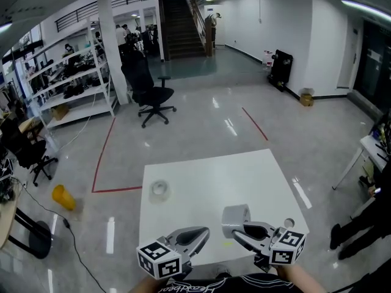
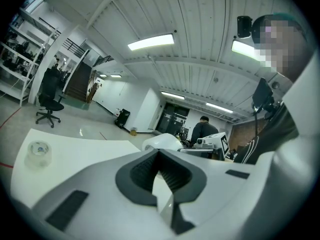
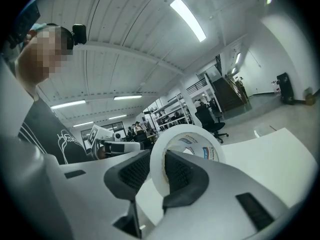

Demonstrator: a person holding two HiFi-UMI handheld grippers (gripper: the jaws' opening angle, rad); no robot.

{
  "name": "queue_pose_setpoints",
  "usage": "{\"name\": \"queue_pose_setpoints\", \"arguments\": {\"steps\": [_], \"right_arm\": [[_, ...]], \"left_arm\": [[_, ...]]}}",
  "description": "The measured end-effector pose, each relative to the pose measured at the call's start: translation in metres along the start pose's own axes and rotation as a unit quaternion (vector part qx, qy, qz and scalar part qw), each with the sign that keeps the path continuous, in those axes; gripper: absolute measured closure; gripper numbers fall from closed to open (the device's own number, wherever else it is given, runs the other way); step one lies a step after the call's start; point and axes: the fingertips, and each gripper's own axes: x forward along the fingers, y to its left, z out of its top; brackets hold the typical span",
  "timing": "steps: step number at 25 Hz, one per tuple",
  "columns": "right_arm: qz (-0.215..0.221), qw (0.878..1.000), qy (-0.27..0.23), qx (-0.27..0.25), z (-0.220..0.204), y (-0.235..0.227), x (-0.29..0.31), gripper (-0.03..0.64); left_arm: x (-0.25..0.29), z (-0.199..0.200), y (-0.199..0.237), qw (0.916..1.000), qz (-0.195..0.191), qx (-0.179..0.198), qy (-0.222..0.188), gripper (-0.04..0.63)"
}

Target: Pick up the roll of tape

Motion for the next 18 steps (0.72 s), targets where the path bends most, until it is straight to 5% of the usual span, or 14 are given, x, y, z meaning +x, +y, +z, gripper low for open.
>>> {"name": "queue_pose_setpoints", "arguments": {"steps": [18], "right_arm": [[0.0, 1.0, 0.005, -0.007, -0.002, 0.0047, -0.0001, 0.525]], "left_arm": [[0.0028, -0.0028, -0.0089, 0.9999, -0.005, 0.012, 0.011, 0.592]]}}
